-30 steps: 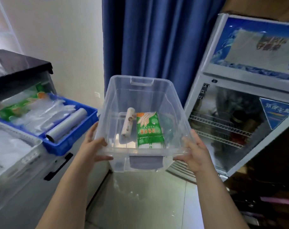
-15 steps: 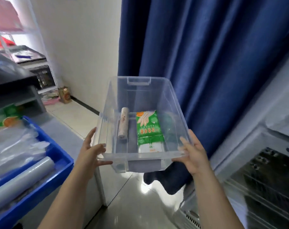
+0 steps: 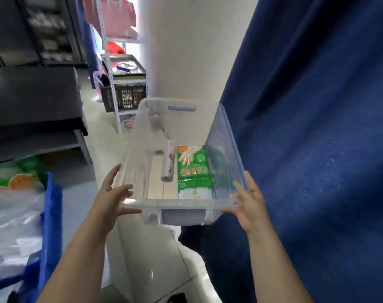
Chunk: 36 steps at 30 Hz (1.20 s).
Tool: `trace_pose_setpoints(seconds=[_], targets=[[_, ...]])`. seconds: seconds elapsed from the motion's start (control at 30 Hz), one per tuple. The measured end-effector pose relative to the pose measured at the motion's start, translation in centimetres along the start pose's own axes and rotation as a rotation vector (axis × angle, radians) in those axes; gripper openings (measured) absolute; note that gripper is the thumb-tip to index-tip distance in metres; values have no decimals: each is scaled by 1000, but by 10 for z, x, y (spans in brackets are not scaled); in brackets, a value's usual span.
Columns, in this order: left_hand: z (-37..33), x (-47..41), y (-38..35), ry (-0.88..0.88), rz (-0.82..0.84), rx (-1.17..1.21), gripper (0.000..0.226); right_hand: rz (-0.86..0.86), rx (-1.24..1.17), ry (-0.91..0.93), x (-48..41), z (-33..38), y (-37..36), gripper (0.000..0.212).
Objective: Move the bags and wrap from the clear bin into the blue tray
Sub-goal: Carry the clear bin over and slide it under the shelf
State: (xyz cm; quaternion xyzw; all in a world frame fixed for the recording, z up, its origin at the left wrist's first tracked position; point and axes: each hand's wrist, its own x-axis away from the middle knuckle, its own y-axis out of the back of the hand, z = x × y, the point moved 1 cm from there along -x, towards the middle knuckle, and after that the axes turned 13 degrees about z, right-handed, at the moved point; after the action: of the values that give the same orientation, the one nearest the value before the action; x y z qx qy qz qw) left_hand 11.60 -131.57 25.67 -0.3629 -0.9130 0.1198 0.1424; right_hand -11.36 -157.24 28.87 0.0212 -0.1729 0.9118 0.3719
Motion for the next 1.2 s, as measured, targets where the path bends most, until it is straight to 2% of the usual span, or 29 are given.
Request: trace_pose_setpoints(seconds=[0.23,0.37,0.57,0.73,0.87,1.07,1.2], targets=[[-32,-109,0,-6,-142,66,69,143,56,11,-150,33,-33,44],[-42,-166,1,-26,-202,71,69,204,49,-9,-232,40,-43,47],[-57,-273,1,-35,-331,62,73,334,100,-23,-374,50,-67,28],[-82,-371,-4,-71,-444,88,73,465,206,-28,-506,72,-88,29],[-99,-440,6,-98,-532,127,76,513,149,-73,-600,78,-118,28],[-124,-525,70,-80,-649,156,79,637,173,-131,-718,51,-194,47],[-144,-597,144,-51,-663,193,77,589,174,-207,-804,25,-268,50]])
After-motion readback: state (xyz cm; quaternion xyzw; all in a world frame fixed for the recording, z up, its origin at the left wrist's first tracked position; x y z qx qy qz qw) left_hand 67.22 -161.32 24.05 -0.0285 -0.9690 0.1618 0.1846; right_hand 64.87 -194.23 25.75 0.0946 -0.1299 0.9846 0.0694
